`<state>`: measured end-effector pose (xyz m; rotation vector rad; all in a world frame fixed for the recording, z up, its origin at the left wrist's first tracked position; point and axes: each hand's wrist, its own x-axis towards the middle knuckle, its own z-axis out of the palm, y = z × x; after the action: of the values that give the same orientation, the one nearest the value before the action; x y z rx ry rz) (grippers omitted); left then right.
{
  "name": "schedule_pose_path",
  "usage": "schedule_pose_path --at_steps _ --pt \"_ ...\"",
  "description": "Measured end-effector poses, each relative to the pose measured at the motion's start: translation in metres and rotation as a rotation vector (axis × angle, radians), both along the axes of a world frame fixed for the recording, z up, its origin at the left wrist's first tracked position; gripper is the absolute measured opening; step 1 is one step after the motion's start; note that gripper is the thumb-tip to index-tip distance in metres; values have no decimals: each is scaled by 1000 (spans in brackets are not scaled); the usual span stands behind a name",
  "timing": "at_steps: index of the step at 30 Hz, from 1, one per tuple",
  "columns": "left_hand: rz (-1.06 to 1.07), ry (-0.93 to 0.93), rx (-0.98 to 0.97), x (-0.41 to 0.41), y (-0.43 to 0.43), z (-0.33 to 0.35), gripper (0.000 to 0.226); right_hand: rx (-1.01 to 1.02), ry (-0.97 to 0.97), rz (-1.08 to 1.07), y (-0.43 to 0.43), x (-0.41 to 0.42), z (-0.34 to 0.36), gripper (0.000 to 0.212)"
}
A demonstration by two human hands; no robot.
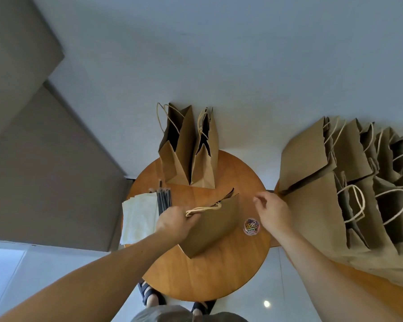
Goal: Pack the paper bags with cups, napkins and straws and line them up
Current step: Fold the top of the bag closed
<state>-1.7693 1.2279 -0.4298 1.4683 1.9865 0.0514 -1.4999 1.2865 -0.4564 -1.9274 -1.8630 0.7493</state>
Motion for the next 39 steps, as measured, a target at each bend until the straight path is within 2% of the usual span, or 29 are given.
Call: schedule_pose_path --at_steps 4,7,10,13,15,19,25,30,34,39 --pt "13 -87 43 -4 4 -5 30 -277 -274 121 -4 17 -49 24" --pt "20 -135 52 -6 4 -9 30 -397 -427 200 -5 19 -83 26" --pt "36 -185 14 -8 4 -13 31 -439 -540 223 0 17 -105 23" --pt "41 -223 25 -10 6 -14 29 -398 -606 255 4 16 -119 17" --pt "44 -244 46 -11 6 -15 25 -350 -620 280 5 16 -125 16" --pt "80 -288 37 -13 8 -15 32 -328 -619 253 6 18 -132 18" --pt "81 -326 47 -13 5 -20 9 -335 -577 234 -1 17 -135 16" --pt "76 -343 50 -14 5 -22 5 -353 -577 260 0 16 -135 12" --pt "73 -337 47 -13 5 -23 22 -325 -555 275 0 19 -135 15" --pt "64 -333 42 -13 4 -23 18 -297 -516 248 4 27 -133 22"
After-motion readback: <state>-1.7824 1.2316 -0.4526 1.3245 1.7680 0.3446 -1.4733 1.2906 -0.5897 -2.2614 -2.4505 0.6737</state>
